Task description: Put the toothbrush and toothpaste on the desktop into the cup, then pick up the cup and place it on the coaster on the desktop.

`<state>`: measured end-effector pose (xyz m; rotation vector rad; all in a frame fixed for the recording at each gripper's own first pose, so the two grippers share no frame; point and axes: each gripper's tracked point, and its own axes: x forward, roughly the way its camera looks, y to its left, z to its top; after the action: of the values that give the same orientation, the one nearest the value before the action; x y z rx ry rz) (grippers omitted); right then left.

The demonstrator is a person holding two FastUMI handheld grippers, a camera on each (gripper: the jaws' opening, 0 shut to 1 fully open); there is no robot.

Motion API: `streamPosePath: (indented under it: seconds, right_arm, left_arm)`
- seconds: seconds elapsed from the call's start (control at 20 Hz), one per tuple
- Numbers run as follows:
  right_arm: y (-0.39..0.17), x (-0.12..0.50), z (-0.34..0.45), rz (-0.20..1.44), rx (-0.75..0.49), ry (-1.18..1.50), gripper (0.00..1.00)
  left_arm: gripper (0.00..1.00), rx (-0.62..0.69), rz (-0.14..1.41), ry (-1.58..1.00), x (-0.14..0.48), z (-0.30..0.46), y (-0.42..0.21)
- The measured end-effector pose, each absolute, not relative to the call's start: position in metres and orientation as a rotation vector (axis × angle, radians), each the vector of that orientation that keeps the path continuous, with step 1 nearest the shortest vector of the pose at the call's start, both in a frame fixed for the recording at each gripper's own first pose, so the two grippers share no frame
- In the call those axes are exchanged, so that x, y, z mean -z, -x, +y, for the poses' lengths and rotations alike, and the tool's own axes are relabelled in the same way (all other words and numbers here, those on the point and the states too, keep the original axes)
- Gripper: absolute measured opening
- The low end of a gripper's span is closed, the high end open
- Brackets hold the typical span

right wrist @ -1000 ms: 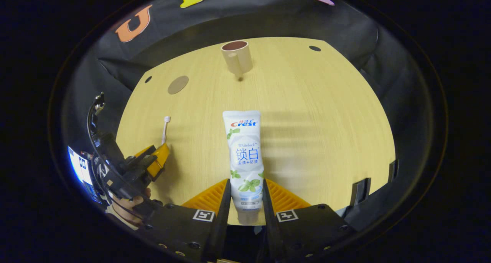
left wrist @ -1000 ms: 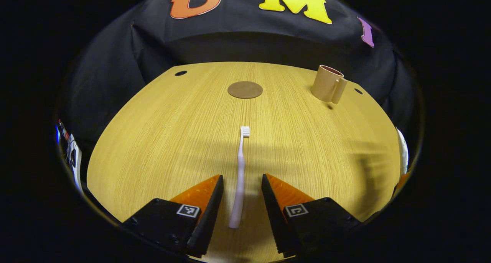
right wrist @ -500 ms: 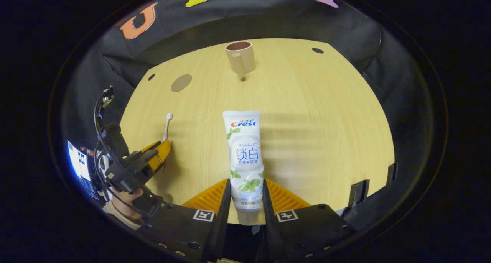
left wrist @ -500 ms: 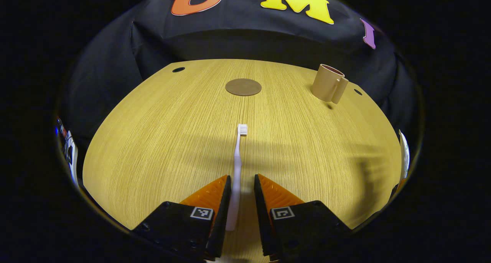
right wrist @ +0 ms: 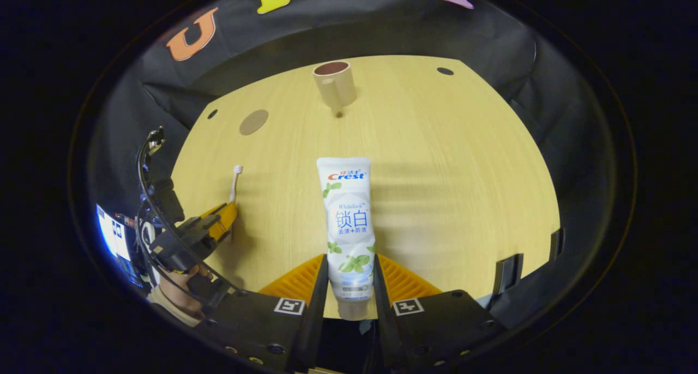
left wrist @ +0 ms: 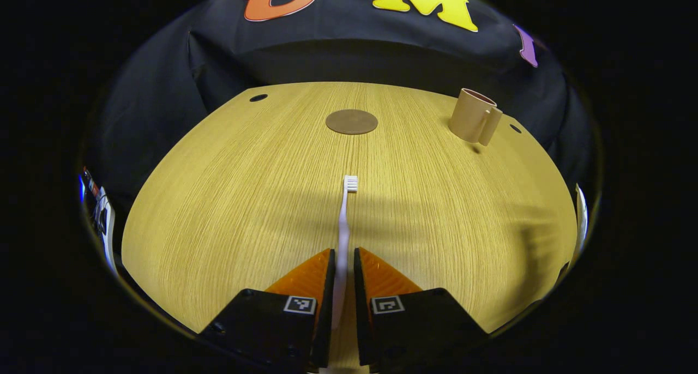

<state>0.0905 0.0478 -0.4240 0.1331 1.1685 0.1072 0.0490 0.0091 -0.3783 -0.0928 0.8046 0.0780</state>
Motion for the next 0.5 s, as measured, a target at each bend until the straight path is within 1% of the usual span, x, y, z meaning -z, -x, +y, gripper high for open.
streamPosePath:
  seconds: [0.2, 0.35, 0.5]
  right_arm:
    - [-0.0906, 0.4237, 0.0475, 1.166, -0.112, -0.134, 0.43]
    - [-0.0902, 0.4242, 0.0478, 1.163, -0.119, -0.134, 0.43]
    - [-0.0906, 0.4239, 0.0478, 1.161, -0.12, -0.134, 0.43]
  left_arm:
    - [0.19, -0.075, 0.805, 0.072, 0.3789, 0.009, -0.0536]
    - [0.13, -0.079, 0.805, 0.067, 0.3798, 0.009, -0.0542]
    - [0.11, -0.082, 0.806, 0.069, 0.3791, 0.0093, -0.0545]
